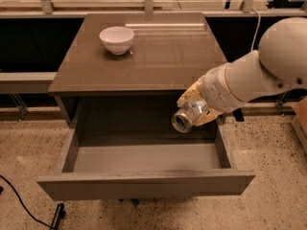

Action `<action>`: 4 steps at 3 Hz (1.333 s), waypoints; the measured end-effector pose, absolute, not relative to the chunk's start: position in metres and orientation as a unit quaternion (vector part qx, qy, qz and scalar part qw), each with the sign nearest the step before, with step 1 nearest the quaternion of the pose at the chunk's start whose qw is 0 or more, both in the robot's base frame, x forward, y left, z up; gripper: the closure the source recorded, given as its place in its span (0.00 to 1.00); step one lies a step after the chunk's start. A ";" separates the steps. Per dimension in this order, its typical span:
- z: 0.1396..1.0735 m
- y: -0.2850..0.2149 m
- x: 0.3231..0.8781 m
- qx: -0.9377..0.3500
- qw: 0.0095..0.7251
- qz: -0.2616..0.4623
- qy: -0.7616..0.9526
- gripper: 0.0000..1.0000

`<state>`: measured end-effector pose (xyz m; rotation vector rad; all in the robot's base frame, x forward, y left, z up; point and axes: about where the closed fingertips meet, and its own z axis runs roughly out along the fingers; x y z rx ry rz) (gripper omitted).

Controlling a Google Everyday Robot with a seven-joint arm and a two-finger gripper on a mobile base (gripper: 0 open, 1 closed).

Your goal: Place redbull can into top drawer

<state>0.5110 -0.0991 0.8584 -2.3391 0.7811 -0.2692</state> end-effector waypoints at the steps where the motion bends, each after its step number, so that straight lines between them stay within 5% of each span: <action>1: 0.828 -0.096 0.507 -0.896 0.327 -0.084 0.287 1.00; 4: 0.715 -0.090 0.561 -0.918 0.296 -0.085 0.250 1.00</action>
Offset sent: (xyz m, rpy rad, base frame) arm 0.0344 -0.0016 -0.1444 0.0233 0.1307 0.1066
